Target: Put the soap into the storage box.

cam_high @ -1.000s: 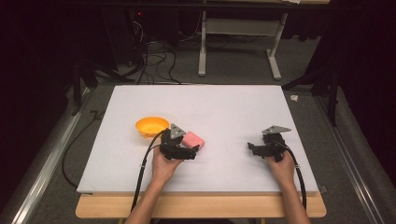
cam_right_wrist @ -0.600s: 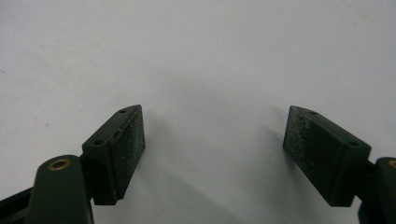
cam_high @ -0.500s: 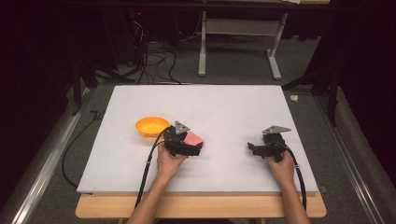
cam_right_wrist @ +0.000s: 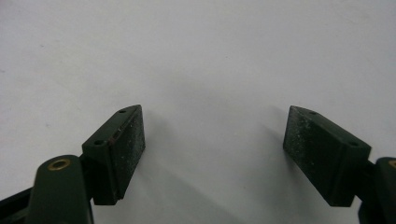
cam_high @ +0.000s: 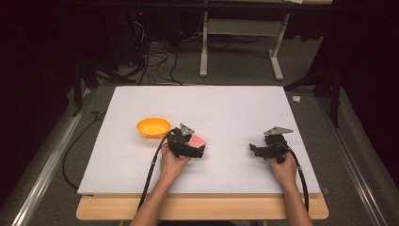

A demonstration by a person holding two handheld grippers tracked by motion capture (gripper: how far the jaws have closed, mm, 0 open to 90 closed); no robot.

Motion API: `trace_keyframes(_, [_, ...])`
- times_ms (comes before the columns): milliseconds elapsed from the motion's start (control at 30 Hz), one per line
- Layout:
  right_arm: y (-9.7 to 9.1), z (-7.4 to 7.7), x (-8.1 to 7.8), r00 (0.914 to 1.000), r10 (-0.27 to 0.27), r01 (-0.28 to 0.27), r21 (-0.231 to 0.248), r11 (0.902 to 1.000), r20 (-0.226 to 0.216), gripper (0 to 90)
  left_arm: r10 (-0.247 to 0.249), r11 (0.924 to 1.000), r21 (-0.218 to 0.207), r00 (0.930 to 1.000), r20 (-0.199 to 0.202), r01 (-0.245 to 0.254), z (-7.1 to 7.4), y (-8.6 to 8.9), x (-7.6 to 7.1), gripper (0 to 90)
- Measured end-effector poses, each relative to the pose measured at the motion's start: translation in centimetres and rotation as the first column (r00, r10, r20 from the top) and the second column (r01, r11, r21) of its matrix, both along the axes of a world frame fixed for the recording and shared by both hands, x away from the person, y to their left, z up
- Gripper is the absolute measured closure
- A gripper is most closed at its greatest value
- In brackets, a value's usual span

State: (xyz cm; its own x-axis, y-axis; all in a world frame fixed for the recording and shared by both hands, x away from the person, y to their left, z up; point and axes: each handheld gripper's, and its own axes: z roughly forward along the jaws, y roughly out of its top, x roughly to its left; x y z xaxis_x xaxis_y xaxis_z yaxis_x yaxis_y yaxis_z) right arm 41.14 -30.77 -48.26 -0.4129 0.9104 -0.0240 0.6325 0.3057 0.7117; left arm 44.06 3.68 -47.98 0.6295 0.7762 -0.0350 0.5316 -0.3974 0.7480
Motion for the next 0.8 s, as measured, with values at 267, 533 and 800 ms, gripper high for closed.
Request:
trace_keyframes(267, [0.02,-0.01,-0.01,1.0000,-0.002,0.002,0.002,1.0000,0.000,21.6,-0.010,0.9995,0.030,0.9999,-0.013,0.010,-0.63,-0.39,0.15,5.3])
trace_keyframes(533, [0.00,-0.01,0.00,1.0000,0.000,0.000,0.000,1.0000,0.001,21.6,-0.021,0.9995,0.024,0.9996,-0.017,0.021,-0.66,-0.39,0.17,10.5])
trace_keyframes(800, [0.01,0.00,-0.01,1.0000,-0.001,0.001,0.001,1.0000,0.000,21.6,-0.027,0.9991,0.032,0.9995,-0.013,0.028,-0.64,-0.45,0.08,13.6])
